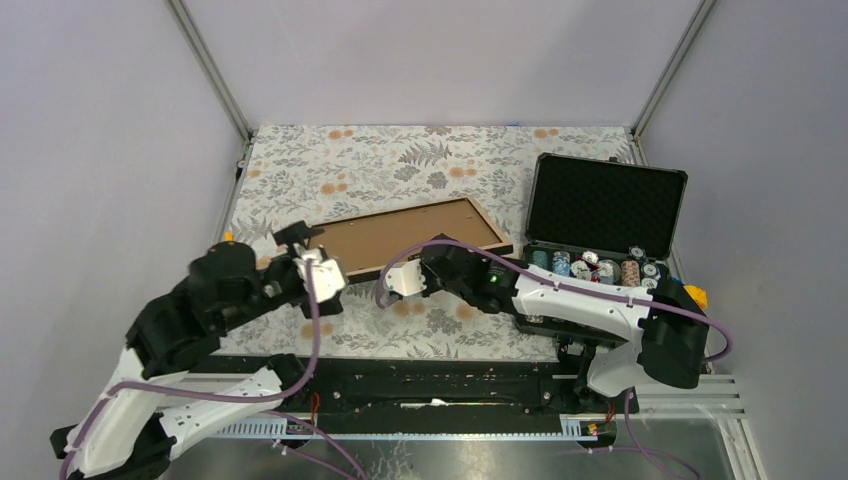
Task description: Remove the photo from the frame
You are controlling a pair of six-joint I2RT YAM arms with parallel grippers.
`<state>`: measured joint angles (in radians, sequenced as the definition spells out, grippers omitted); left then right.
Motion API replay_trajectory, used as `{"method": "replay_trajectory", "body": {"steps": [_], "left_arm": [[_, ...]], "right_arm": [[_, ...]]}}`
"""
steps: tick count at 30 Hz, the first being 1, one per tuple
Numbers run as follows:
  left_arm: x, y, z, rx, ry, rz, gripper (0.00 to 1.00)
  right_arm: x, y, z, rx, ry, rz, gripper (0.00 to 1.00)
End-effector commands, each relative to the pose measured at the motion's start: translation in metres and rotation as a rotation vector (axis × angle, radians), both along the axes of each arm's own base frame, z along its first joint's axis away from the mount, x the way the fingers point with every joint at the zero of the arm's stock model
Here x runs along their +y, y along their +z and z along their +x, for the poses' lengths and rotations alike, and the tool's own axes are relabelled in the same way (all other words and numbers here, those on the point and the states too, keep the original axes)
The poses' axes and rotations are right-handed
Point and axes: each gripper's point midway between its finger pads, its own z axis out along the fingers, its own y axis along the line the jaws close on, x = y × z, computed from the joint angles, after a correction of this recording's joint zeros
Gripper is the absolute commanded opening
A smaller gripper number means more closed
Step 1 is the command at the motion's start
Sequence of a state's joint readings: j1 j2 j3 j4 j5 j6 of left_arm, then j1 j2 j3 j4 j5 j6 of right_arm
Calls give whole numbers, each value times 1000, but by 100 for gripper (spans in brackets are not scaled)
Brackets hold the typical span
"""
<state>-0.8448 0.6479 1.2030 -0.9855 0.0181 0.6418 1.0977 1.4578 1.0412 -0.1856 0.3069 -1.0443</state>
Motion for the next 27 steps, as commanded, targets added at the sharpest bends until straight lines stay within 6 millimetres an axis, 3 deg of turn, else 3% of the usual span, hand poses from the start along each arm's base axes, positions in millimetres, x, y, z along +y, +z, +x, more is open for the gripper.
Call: {"method": "replay_trajectory", "body": {"steps": [1, 6, 10, 15, 22, 27], "left_arm": [[14, 63, 14, -115, 126, -129, 99], [34, 76, 31, -192, 270, -158, 99], [47, 79, 47, -256, 378, -137, 99], [45, 72, 48, -243, 376, -133, 99], [40, 62, 60, -251, 402, -107, 99], [40, 55, 66, -237, 427, -86, 99]], "right_arm": [[-5, 18, 2, 54, -93, 53, 0], [8, 45, 1, 120, -103, 97, 0], [17, 58, -4, 293, -151, 157, 0], [17, 66, -1, 555, -268, 241, 0], [14, 81, 33, 885, -439, 396, 0], [3, 97, 67, 1009, -524, 568, 0]]}}
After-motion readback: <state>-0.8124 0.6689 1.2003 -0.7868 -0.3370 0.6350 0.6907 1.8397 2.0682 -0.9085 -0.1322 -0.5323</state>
